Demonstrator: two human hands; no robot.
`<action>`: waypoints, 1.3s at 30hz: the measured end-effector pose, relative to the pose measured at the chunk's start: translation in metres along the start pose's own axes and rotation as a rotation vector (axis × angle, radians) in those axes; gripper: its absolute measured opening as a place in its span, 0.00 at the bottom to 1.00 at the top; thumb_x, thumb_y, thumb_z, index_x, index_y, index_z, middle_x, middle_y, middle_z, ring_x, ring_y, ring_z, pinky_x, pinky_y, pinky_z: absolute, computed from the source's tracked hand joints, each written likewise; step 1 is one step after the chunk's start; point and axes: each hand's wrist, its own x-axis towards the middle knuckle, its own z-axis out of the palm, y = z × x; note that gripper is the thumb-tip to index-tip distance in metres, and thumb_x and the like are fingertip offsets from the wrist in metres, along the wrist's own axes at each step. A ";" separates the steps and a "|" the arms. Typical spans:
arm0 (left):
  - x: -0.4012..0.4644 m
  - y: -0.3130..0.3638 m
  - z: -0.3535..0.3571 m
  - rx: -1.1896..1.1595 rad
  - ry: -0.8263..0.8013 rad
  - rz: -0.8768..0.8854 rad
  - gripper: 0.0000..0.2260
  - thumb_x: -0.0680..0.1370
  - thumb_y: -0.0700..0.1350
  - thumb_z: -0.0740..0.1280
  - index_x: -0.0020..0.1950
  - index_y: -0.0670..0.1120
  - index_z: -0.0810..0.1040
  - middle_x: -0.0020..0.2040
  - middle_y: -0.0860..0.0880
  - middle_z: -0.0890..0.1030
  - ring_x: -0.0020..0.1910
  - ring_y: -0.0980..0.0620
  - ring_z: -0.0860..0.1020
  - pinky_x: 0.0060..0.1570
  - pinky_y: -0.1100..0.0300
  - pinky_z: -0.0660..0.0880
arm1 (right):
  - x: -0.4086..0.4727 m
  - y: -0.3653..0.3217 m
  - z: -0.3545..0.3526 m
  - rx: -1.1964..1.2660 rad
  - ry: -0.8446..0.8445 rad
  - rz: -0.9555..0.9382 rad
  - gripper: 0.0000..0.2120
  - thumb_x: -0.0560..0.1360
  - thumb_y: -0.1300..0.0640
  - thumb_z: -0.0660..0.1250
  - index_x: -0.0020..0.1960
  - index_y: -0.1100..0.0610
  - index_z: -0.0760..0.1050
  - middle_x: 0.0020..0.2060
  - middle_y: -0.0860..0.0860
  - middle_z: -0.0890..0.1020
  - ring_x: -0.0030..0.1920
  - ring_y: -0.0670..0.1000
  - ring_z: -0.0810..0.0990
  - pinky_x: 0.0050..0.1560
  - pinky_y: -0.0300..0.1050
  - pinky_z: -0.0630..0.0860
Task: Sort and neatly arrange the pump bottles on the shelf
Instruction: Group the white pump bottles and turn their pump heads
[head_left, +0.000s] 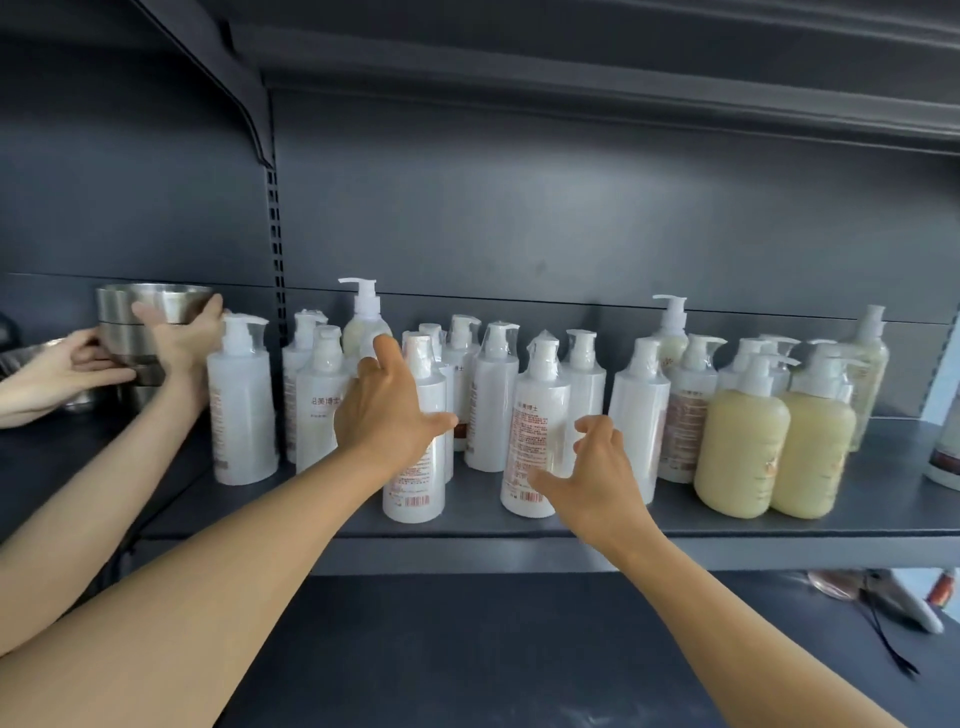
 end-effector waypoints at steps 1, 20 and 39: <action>0.001 0.001 -0.001 0.000 -0.021 -0.019 0.32 0.68 0.52 0.75 0.62 0.43 0.59 0.61 0.44 0.72 0.55 0.40 0.75 0.44 0.51 0.73 | 0.004 0.003 0.002 0.012 -0.028 0.006 0.34 0.70 0.51 0.72 0.67 0.56 0.57 0.62 0.51 0.66 0.60 0.52 0.71 0.53 0.53 0.78; 0.011 0.012 -0.003 -0.077 -0.059 -0.207 0.30 0.70 0.47 0.74 0.65 0.43 0.63 0.61 0.47 0.72 0.54 0.46 0.73 0.46 0.55 0.71 | 0.028 0.023 0.022 0.224 -0.192 -0.069 0.28 0.67 0.54 0.76 0.54 0.54 0.59 0.51 0.48 0.74 0.51 0.50 0.76 0.41 0.37 0.75; 0.019 0.012 -0.015 0.010 -0.015 -0.077 0.31 0.68 0.45 0.76 0.65 0.44 0.62 0.54 0.45 0.74 0.51 0.44 0.74 0.49 0.50 0.76 | 0.033 0.013 0.041 0.293 -0.251 -0.064 0.35 0.63 0.56 0.79 0.56 0.53 0.56 0.56 0.51 0.70 0.54 0.49 0.73 0.50 0.40 0.72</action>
